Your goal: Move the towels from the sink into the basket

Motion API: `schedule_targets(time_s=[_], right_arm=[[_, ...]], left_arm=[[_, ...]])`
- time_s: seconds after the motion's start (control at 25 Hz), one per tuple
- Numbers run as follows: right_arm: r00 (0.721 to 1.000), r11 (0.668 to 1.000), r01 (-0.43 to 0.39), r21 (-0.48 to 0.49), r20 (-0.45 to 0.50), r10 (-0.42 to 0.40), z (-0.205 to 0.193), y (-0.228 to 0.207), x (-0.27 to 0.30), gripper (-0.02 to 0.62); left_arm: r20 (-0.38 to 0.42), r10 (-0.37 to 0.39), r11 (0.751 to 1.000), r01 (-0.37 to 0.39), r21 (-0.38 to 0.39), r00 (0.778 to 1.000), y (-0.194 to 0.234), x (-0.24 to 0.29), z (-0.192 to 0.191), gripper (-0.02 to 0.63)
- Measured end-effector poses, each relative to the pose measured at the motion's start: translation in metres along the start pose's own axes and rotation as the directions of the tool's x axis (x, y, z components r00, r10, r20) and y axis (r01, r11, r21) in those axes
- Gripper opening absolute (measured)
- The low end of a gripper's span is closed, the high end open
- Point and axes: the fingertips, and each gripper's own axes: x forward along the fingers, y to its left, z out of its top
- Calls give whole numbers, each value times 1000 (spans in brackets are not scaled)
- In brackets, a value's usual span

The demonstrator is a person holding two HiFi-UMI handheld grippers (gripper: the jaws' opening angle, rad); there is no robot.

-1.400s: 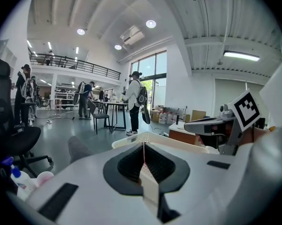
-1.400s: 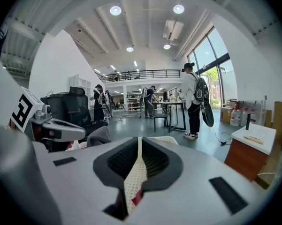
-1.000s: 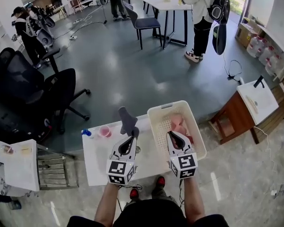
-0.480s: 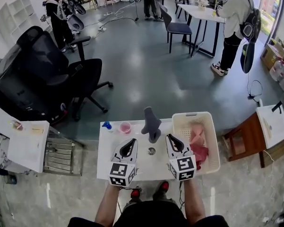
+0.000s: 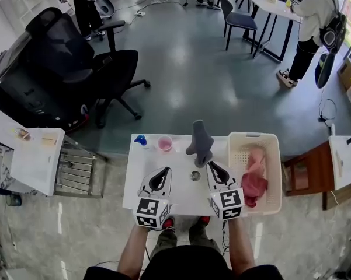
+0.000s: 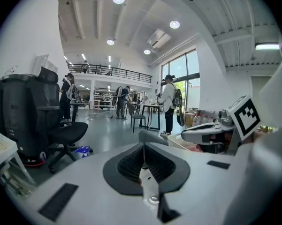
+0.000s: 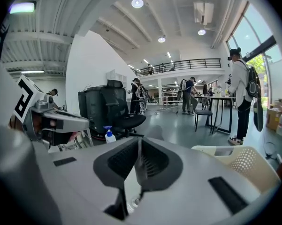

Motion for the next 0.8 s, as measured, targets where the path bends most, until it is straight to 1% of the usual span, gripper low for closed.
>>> schedule_targets(time_s=[0.44, 0.56, 0.6, 0.64, 0.68, 0.72, 0.8], right_arm=[[998, 999, -30, 30, -49, 31, -26, -1, 23, 44], [997, 996, -55, 65, -52, 58, -30, 2, 28, 46], [996, 995, -66, 79, -57, 71, -31, 3, 30, 56], [995, 993, -76, 91, -63, 82, -33, 3, 31, 90], [993, 992, -82, 98, -72, 89, -35, 3, 33, 147], [993, 991, -84, 100, -79, 92, -36, 3, 35, 175], [992, 992, -80, 99, -85, 89, -37, 2, 38, 184]], left_arm=[[-63, -3, 999, 1, -33, 998, 6, 19, -33, 12], [-81, -1, 999, -2, -40, 997, 7, 20, -39, 12], [-86, 1, 999, -5, -42, 996, 7, 21, -40, 12], [-89, 3, 999, -7, -43, 996, 7, 21, -41, 12], [-91, 4, 999, -8, -44, 996, 7, 21, -41, 12], [-91, 4, 999, -8, -45, 996, 7, 22, -41, 12], [-92, 5, 999, -9, -47, 996, 7, 22, -41, 12]])
